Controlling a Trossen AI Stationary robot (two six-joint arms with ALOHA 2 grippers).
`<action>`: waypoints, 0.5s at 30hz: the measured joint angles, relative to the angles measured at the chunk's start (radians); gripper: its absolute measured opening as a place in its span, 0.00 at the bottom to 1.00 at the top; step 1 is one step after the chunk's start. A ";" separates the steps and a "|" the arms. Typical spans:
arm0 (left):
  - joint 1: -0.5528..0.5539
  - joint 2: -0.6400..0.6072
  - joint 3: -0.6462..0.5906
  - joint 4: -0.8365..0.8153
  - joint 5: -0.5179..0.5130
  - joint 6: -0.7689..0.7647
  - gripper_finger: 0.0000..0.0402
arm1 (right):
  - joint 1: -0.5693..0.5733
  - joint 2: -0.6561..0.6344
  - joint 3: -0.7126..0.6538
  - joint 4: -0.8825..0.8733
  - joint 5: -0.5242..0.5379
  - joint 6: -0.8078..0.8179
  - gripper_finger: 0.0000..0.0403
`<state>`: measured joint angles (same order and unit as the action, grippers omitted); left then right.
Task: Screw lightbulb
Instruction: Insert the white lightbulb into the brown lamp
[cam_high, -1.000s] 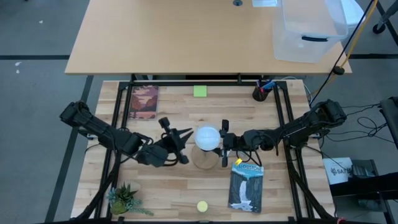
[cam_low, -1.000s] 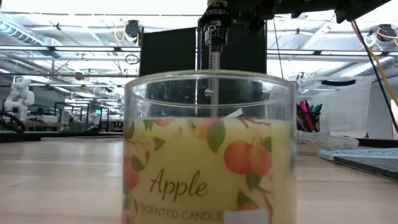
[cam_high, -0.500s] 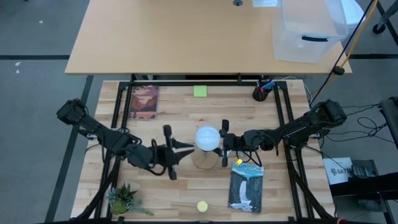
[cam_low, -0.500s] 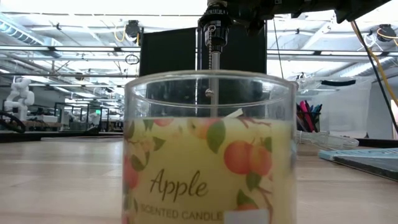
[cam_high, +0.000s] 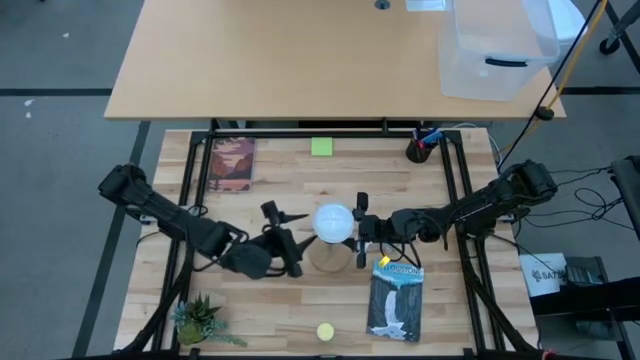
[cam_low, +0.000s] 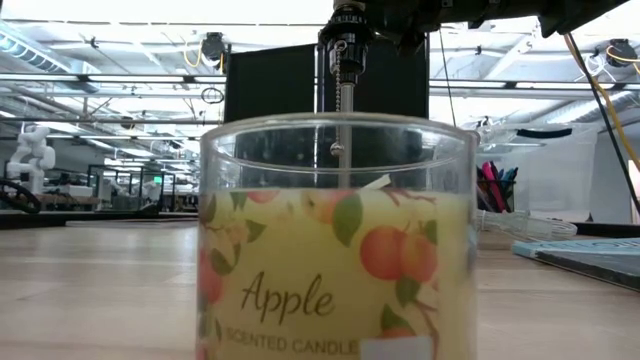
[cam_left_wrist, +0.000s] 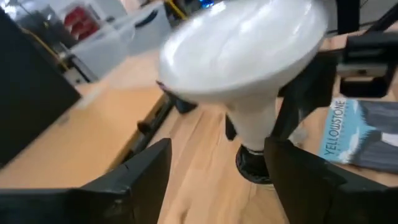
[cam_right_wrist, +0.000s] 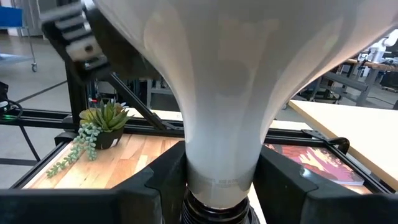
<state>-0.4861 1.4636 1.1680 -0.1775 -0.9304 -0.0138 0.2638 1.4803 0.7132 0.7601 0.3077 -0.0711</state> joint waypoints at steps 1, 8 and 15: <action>0.008 0.002 -0.007 0.006 0.022 -0.012 0.66 | 0.000 0.000 0.000 0.000 0.000 0.000 0.40; 0.045 0.003 -0.061 0.164 0.163 -0.031 0.66 | 0.000 0.000 0.000 -0.001 0.001 0.003 0.40; 0.072 0.003 -0.068 0.195 0.225 -0.040 0.66 | 0.000 0.000 0.000 -0.001 0.001 0.005 0.40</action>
<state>-0.4141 1.4666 1.1004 0.0174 -0.7049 -0.0540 0.2638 1.4803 0.7132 0.7593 0.3084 -0.0660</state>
